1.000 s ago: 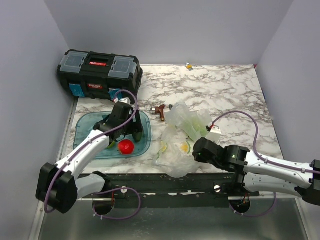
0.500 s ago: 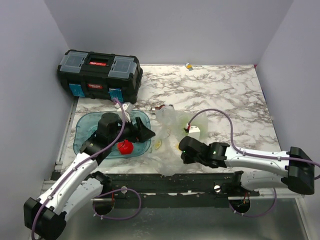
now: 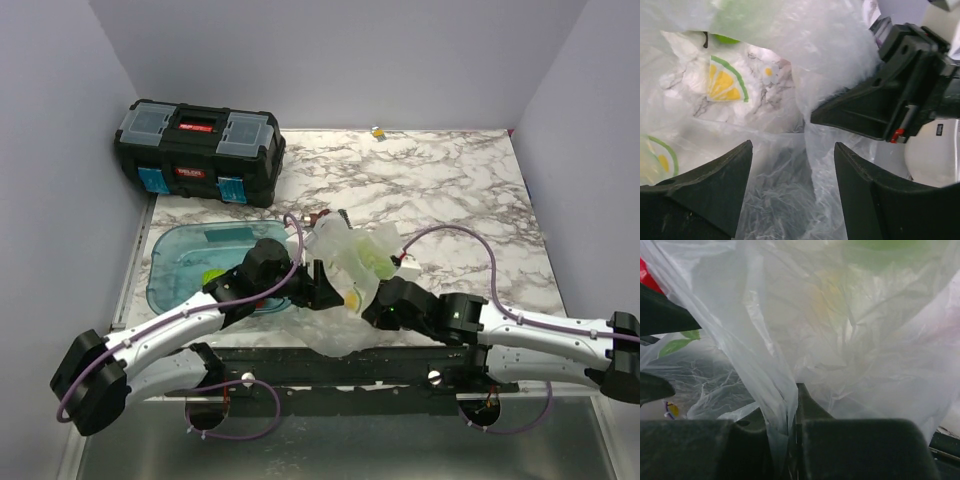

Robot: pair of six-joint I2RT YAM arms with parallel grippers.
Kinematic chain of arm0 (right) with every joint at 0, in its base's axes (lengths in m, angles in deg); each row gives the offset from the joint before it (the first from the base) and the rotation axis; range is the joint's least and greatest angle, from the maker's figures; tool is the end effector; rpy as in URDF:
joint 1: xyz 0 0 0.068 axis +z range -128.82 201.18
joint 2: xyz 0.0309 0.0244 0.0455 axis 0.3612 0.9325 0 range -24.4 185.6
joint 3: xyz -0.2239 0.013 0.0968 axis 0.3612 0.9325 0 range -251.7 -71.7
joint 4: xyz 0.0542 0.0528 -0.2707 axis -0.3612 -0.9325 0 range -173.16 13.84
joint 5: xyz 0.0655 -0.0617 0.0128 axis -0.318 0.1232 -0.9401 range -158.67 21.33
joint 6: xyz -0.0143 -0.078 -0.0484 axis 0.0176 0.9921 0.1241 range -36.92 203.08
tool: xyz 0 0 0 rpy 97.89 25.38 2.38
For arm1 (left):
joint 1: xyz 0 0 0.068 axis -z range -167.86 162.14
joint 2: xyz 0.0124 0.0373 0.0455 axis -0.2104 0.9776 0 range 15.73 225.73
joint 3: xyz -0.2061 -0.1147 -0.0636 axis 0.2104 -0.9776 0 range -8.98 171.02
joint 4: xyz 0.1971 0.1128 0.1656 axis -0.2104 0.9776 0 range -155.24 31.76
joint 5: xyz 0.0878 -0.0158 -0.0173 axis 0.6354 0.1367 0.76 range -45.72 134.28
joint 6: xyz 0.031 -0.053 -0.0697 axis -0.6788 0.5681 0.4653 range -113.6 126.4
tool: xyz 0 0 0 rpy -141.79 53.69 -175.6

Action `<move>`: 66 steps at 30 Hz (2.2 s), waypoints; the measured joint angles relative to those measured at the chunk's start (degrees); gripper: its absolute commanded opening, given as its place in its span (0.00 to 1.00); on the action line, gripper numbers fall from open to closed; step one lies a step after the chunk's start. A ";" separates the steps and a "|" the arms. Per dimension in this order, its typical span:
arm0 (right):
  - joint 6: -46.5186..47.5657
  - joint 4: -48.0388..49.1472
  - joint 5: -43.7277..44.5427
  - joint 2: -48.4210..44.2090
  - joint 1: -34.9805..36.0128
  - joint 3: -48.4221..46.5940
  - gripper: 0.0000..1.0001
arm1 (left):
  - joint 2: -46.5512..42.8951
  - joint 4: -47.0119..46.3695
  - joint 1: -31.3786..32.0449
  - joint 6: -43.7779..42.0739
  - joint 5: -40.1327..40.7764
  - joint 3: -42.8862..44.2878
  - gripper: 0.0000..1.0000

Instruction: Take the fake fruits out of the plastic bag

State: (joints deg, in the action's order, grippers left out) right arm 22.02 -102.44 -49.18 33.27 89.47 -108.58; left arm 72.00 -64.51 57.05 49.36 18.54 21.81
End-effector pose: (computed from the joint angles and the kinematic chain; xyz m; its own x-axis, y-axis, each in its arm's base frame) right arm 0.1251 0.2393 0.1614 -0.8240 0.1607 -0.5434 -0.1462 0.8662 0.4779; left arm 0.1794 -0.2300 0.1822 -0.8504 -0.0191 -0.5258 0.4541 0.4781 -0.7518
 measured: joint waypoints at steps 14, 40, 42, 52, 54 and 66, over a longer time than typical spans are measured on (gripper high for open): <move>-10.16 -22.08 10.47 0.85 0.02 -11.19 1.00 | 7.52 -4.44 2.32 0.81 2.19 3.28 0.65; 8.74 -23.56 21.16 4.52 -2.51 -20.22 0.01 | 9.51 -27.06 20.63 -5.35 26.97 -3.67 0.50; 8.87 -23.17 20.63 4.46 -2.51 -20.06 0.01 | 10.47 -27.82 20.94 -6.58 29.88 -3.58 0.50; 9.14 -21.75 18.73 2.62 -2.51 -20.02 0.01 | 20.37 -29.31 21.77 -9.11 31.56 1.77 0.47; 9.22 -21.66 18.38 2.67 -2.51 -20.02 0.01 | 24.11 -29.33 21.16 -9.09 31.56 3.56 0.49; 10.32 -22.56 17.97 2.19 -3.23 -20.02 0.01 | 36.41 -25.83 18.84 -11.74 35.15 13.86 0.78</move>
State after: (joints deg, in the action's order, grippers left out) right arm 32.34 -125.00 -31.22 35.46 86.23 -128.60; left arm 108.42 -90.35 75.89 37.62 53.69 35.67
